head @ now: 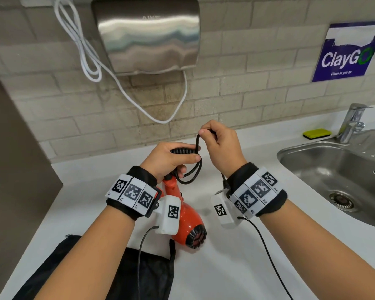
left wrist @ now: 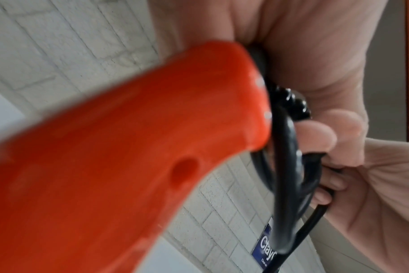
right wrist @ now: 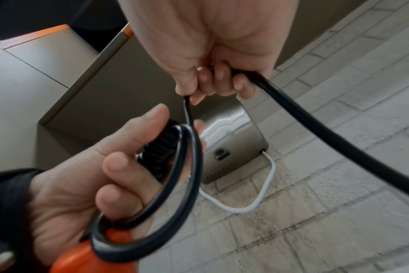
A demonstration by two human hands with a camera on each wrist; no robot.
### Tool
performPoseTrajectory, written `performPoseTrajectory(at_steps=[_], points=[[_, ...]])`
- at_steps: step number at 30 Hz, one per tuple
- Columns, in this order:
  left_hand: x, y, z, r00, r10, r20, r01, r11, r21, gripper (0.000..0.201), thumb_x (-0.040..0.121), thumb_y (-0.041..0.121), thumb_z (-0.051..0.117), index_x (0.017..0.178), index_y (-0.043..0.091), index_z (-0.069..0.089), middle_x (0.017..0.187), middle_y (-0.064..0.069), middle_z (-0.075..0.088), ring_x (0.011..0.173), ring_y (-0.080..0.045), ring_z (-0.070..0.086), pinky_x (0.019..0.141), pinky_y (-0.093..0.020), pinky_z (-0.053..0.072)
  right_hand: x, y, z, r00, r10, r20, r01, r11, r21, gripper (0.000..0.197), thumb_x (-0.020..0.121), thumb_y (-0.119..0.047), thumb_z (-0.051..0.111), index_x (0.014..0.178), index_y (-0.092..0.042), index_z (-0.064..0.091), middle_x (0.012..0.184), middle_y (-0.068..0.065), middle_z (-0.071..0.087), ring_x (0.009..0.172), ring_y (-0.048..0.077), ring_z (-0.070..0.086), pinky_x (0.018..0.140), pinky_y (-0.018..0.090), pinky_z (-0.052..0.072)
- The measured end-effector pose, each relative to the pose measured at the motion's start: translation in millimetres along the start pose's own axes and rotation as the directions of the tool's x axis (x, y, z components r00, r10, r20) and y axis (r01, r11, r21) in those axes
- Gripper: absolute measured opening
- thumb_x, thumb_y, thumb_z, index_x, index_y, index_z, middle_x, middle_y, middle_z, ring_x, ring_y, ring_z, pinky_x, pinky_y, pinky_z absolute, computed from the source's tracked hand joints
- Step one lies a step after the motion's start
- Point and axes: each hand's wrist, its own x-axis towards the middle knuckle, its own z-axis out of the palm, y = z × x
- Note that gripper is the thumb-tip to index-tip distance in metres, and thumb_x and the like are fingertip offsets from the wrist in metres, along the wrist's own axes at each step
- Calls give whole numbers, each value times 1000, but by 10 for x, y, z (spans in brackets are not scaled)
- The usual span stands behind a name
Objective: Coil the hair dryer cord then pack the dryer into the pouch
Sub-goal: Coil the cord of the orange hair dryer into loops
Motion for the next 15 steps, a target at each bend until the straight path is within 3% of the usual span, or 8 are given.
performPoseTrajectory(at_steps=[3,6,10,15], points=[[12,6,-14,1000,-24,-6,24,1000,-9,17,76,7,70,85,22,69,62,8,70,51,-7,63,42,-17,45,18,6,-10,1000,-13,16,13,1000,-17,16,89,-7,52,74,-12,56,57,-16,41,57,-11,47,55,5,35],[22,4,-29,999,-28,-26,28,1000,11,15,75,9,71,83,22,71,65,10,70,61,-2,63,45,-19,49,33,40,-17,1000,-8,16,9,999,-32,15,89,-6,52,77,-3,60,57,-16,41,57,-11,47,54,5,34],[-8,15,0,999,-27,-40,27,1000,-16,13,79,8,67,86,18,70,56,10,63,41,-6,47,38,-17,38,39,55,-5,1000,-13,10,13,999,-33,15,89,-7,52,78,0,61,58,-15,42,58,-12,47,55,5,35],[-20,33,40,1000,-26,-16,25,999,-24,15,82,10,64,90,21,69,86,-5,67,34,-6,28,35,-16,25,31,65,35,1000,-27,12,27,999,-22,16,89,-8,52,78,-2,61,61,-15,45,60,-11,47,57,5,36]])
